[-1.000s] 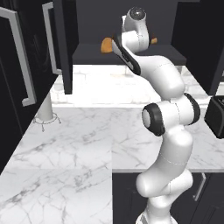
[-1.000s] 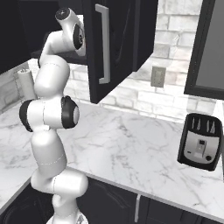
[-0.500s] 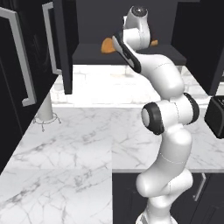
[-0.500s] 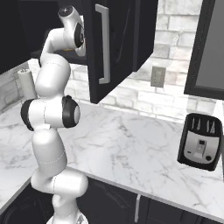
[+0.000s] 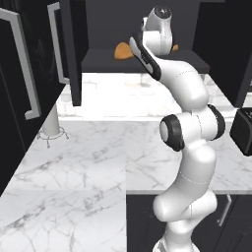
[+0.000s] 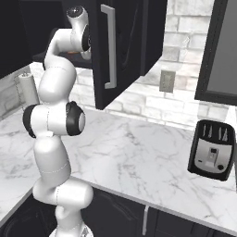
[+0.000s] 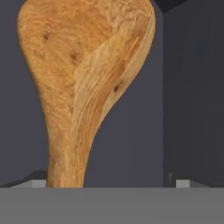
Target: Organize the utensils by type. Pick up the wooden spoons from the counter and place them in the open cabinet. Then pick up the metallic utensils from the counter and place them in the open drawer.
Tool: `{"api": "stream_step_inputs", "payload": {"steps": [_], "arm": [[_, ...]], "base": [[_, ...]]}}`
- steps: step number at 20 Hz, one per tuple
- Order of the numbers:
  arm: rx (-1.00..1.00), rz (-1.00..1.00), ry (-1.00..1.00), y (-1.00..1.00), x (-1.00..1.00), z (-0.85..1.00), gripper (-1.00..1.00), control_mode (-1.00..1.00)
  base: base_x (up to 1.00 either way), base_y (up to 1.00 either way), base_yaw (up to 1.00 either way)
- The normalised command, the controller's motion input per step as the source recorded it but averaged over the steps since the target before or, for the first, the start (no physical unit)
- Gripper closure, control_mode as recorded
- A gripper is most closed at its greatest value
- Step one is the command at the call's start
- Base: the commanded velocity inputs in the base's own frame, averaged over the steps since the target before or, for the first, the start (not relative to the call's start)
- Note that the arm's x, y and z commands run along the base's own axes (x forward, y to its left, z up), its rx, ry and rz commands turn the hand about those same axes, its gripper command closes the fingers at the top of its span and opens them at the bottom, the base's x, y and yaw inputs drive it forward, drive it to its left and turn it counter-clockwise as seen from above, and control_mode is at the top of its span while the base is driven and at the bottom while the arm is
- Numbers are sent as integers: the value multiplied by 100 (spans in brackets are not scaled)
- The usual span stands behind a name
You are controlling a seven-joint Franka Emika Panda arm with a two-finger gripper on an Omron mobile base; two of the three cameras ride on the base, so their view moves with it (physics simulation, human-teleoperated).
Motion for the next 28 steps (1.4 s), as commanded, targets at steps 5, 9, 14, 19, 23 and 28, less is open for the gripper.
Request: {"api": "stream_step_inputs", "payload": {"steps": [5,9,14,19,23,28], "arm": [[3,0,-17,0,-9,-15,-100,-100],[9,0,-9,0,-2,-3,-100,-100],[22,-1,-4,0,-3,-3,-100,-100],[28,0,1,-1,15,2,-100,-100],[31,0,8,0,14,1,-100,-100],[28,0,0,5,2,2,-100,-100]], "base": [[0,0,0],[0,0,0],[0,0,0],[0,0,0],[0,0,0],[0,0,0]]}}
